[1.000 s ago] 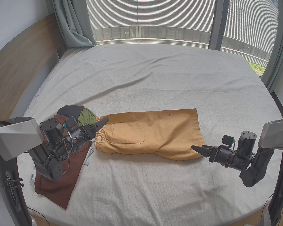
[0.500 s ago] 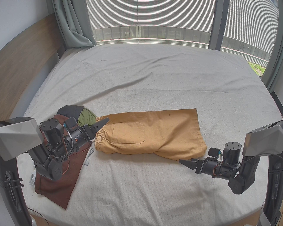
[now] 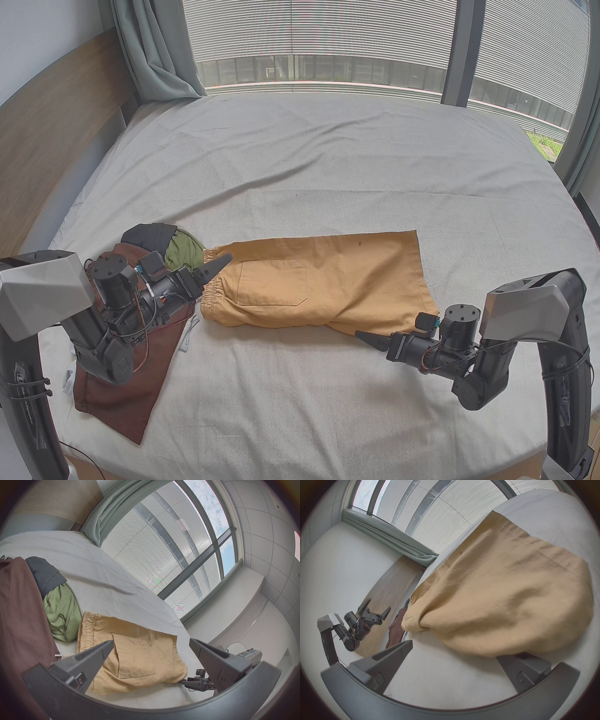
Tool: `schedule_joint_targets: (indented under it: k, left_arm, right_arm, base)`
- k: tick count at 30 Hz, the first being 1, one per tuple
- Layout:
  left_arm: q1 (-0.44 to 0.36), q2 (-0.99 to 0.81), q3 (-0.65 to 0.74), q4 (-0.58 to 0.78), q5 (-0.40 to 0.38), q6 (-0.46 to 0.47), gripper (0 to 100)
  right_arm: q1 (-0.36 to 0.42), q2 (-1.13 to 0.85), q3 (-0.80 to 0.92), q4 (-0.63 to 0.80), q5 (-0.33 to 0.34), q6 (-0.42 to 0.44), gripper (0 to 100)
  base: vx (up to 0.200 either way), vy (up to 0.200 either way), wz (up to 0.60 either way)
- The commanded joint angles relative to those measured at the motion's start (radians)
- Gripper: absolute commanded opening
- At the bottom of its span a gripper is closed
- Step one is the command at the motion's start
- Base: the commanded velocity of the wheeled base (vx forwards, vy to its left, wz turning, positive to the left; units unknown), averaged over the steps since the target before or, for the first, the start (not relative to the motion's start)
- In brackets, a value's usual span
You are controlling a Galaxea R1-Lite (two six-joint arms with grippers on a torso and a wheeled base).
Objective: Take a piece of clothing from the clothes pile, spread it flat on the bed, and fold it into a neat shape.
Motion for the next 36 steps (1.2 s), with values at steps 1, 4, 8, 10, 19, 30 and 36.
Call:
schedule_joint_targets:
  k: [1, 4, 8, 10, 19, 30, 36]
  left_arm:
    - [0.001, 0.014, -0.001, -0.001, 0.0, -0.001, 100]
    - [0.003, 0.022, -0.004, -0.001, 0.002, -0.001, 100]
    - [0.003, 0.025, -0.007, -0.001, 0.002, -0.001, 100]
    - [0.003, 0.025, -0.009, -0.001, 0.002, -0.001, 100]
    - [0.003, 0.025, -0.009, -0.001, 0.002, -0.001, 100]
    - [0.004, 0.039, -0.013, -0.001, 0.003, -0.001, 100]
    - [0.004, 0.04, -0.015, -0.001, 0.003, -0.001, 100]
  right_arm:
    - [0.024, 0.113, -0.12, 0.001, -0.037, 0.034, 100]
    - [0.041, 0.15, -0.201, 0.001, -0.051, 0.066, 100]
    - [0.056, 0.153, -0.232, 0.001, -0.059, 0.12, 100]
    - [0.059, 0.156, -0.249, -0.001, -0.06, 0.129, 100]
    - [0.053, 0.179, -0.275, -0.001, -0.116, 0.134, 100]
    - [0.053, 0.174, -0.278, -0.003, -0.117, 0.134, 0]
    - [0.049, 0.16, -0.267, -0.006, -0.119, 0.132, 0]
  base:
    - [0.0, 0.0, 0.0]
    - [0.0, 0.0, 0.0]
    - [0.0, 0.0, 0.0]
    - [0.0, 0.0, 0.0]
    - [0.0, 0.0, 0.0]
    - [0.0, 0.0, 0.0]
    - [0.0, 0.0, 0.0]
